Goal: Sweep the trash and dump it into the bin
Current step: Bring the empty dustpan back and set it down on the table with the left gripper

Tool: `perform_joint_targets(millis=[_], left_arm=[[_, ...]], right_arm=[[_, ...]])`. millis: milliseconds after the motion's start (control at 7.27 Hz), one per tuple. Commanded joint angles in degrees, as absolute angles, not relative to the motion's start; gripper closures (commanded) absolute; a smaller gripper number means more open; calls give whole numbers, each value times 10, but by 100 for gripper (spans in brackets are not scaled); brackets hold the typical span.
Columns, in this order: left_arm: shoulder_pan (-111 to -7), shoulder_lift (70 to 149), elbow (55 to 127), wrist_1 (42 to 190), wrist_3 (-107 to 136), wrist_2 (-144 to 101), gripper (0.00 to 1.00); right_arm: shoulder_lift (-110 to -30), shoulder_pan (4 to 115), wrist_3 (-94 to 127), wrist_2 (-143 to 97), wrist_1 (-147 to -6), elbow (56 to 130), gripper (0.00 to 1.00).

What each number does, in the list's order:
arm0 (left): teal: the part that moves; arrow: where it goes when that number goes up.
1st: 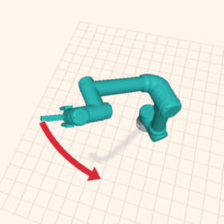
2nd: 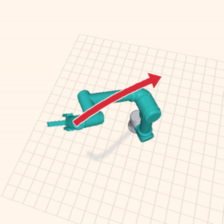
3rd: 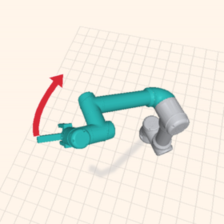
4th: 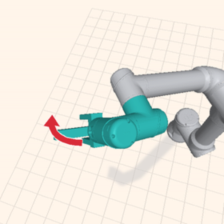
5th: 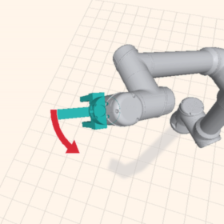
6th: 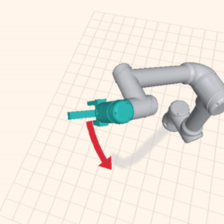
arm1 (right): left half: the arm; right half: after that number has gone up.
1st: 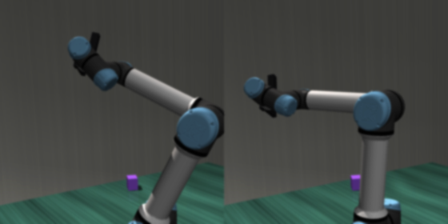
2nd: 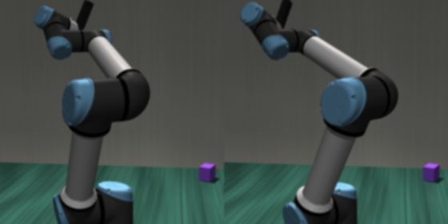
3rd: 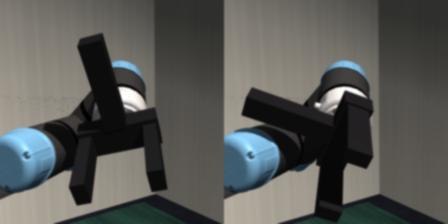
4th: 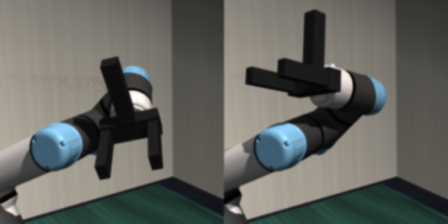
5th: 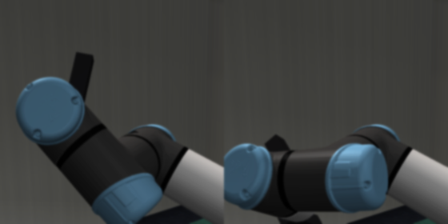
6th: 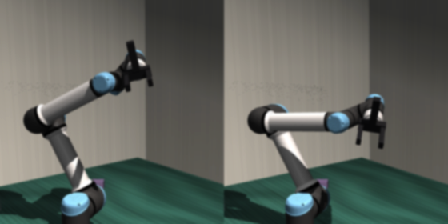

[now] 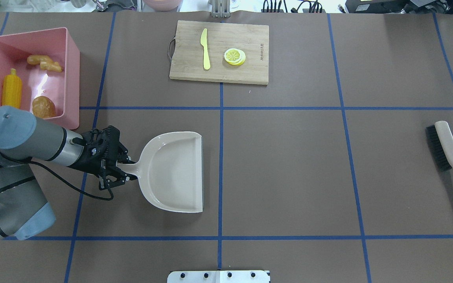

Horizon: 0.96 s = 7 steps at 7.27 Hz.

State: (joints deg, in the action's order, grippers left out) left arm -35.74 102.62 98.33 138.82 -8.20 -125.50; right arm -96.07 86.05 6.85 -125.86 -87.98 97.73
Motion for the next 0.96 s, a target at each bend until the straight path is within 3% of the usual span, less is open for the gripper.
perform_joint_targets(millis=[0,550,825], left_arm=[[-363,1047,971,1378,-89,-1259,100],[-366,1074,940,1378,-97,-1259,100],[-366,1072,932,1378,-123,-1259,28]], right_arm=[[-961,860,69,-1259,-880,977,0],[-961,860,69,-1259,-880,977,0],[-961,860,69,-1259,-880,977,0]])
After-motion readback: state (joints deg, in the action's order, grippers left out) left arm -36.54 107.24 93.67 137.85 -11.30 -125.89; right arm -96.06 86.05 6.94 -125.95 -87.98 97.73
